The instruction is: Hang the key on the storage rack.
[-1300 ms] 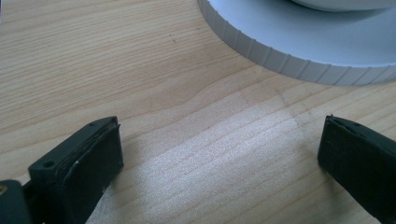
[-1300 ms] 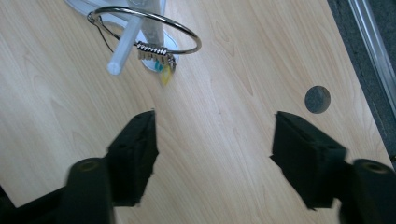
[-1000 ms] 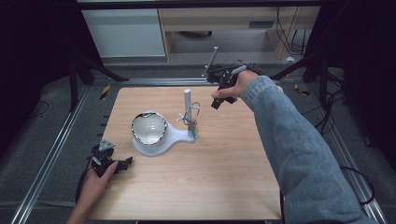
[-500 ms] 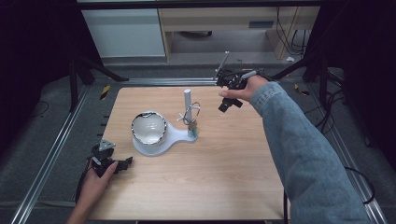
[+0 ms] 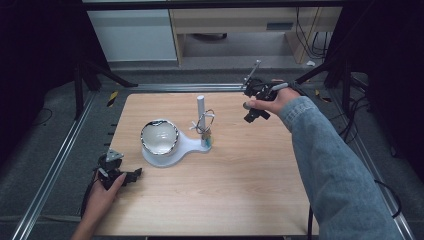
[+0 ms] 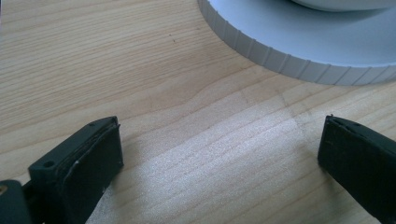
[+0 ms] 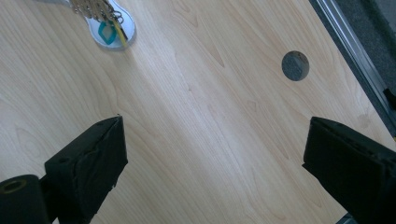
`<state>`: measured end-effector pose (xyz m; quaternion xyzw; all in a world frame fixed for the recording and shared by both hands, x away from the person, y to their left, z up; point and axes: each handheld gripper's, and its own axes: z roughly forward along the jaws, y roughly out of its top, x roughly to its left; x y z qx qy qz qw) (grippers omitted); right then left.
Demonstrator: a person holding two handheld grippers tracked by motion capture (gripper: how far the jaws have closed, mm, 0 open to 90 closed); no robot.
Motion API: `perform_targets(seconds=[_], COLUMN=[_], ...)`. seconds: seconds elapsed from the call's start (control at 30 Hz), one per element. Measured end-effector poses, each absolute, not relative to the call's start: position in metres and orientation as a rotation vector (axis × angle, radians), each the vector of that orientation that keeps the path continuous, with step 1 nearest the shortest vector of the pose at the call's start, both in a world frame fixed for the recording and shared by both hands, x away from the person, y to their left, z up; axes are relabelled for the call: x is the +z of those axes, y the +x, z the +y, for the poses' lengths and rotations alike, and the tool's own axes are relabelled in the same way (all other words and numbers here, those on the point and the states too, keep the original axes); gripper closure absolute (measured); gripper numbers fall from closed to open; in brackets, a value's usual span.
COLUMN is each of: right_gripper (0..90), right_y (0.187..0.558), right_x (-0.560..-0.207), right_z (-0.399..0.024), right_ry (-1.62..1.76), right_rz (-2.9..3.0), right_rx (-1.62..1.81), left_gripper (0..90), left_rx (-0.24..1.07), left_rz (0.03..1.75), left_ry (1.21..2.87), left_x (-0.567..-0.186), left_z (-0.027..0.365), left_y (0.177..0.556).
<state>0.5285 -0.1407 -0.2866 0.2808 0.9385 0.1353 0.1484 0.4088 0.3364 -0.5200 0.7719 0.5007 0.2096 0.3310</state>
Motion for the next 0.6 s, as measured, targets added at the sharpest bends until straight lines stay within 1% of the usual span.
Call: perform_targets(seconds=[0.27, 0.6], right_gripper=[6.7, 10.5], right_y=[0.524, 0.516], right_x=[-0.297, -0.317], right_z=[-0.158, -0.187], right_ry=[0.853, 0.945], right_rz=[2.655, 2.541], right_rx=[0.413, 0.487], left_gripper=[0.0, 0.0], left_rx=[0.548, 0.547], left_rz=[1.309, 1.312], left_ry=[2.016, 2.011], left_x=[-0.520, -0.520], left_z=[0.336, 0.336], left_y=[0.409, 0.409])
